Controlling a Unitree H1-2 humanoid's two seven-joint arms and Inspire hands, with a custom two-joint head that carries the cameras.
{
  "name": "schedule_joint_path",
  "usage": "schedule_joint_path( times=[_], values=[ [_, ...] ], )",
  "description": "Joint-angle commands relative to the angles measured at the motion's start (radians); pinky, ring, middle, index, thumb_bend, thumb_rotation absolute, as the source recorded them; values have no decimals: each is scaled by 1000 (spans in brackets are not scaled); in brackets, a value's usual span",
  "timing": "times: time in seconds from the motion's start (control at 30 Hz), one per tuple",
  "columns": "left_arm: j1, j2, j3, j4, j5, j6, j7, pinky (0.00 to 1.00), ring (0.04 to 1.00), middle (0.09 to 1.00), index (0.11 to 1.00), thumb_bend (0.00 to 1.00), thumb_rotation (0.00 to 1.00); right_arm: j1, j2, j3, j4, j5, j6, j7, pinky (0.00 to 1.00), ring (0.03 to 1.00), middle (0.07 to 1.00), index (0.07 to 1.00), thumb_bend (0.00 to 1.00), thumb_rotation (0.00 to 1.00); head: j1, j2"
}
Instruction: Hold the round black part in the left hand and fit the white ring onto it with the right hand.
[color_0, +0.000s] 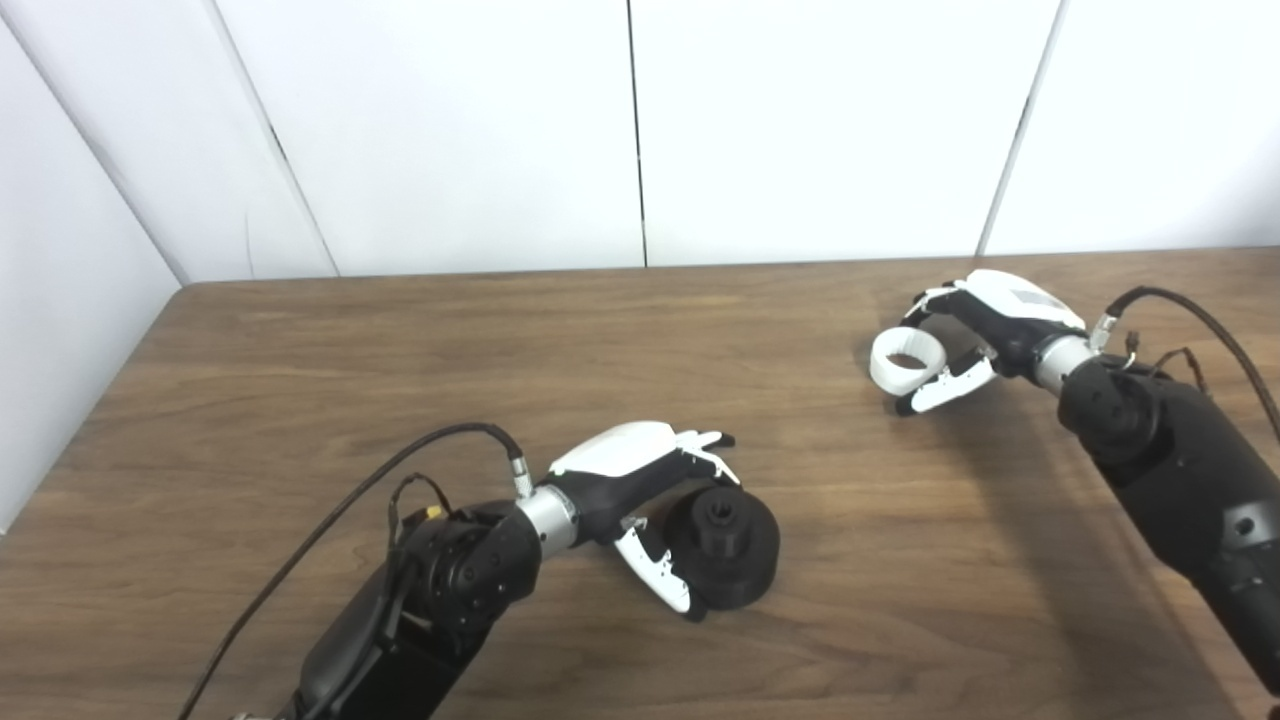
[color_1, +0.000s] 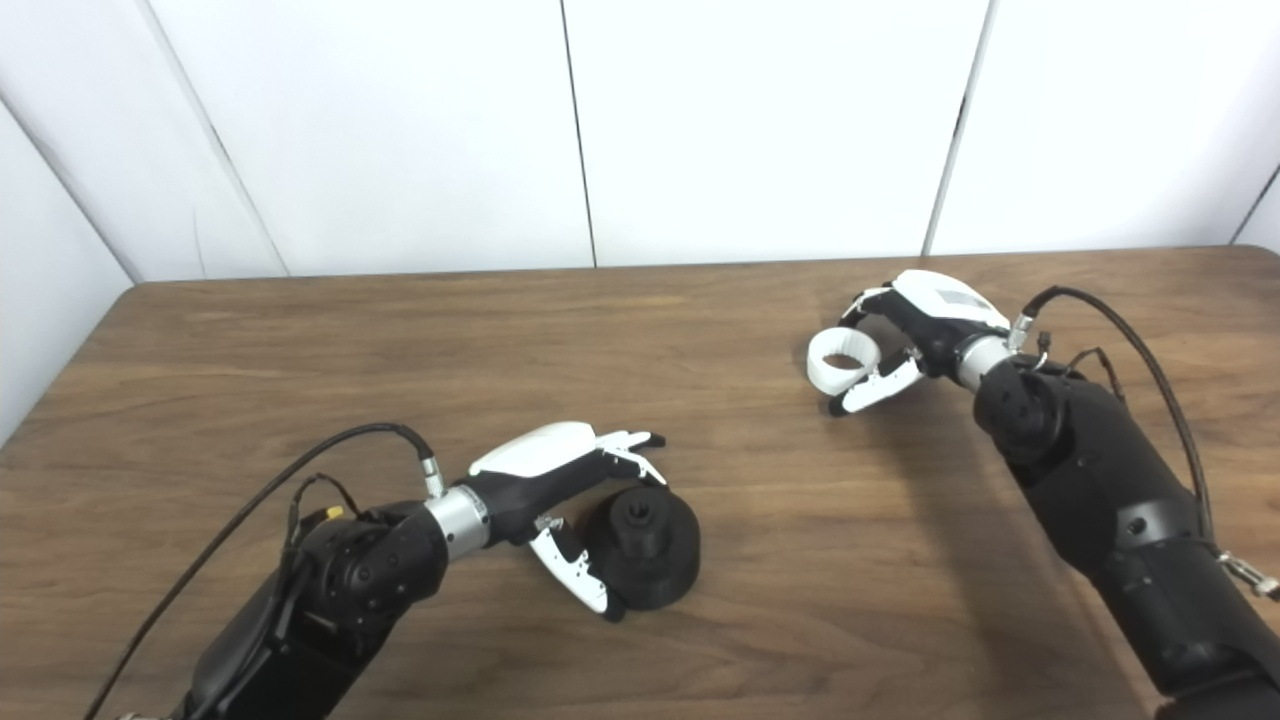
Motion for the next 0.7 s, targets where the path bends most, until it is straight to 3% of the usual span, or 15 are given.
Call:
schedule_joint_path(
  times=[0.0, 0.67],
  values=[
    [2, 8, -7, -9, -2, 12, -19, 958, 1000, 1000, 711, 909, 163, -57, -6, -17, -16, 8, -29, -26, 1000, 977, 898, 691, 864, 321, 1, 0],
    [6, 11, -7, -16, -1, 11, -20, 955, 1000, 1000, 708, 902, 186, -53, -3, -19, -15, 15, -47, -32, 1000, 974, 889, 652, 836, 252, 2, 6]
  ],
)
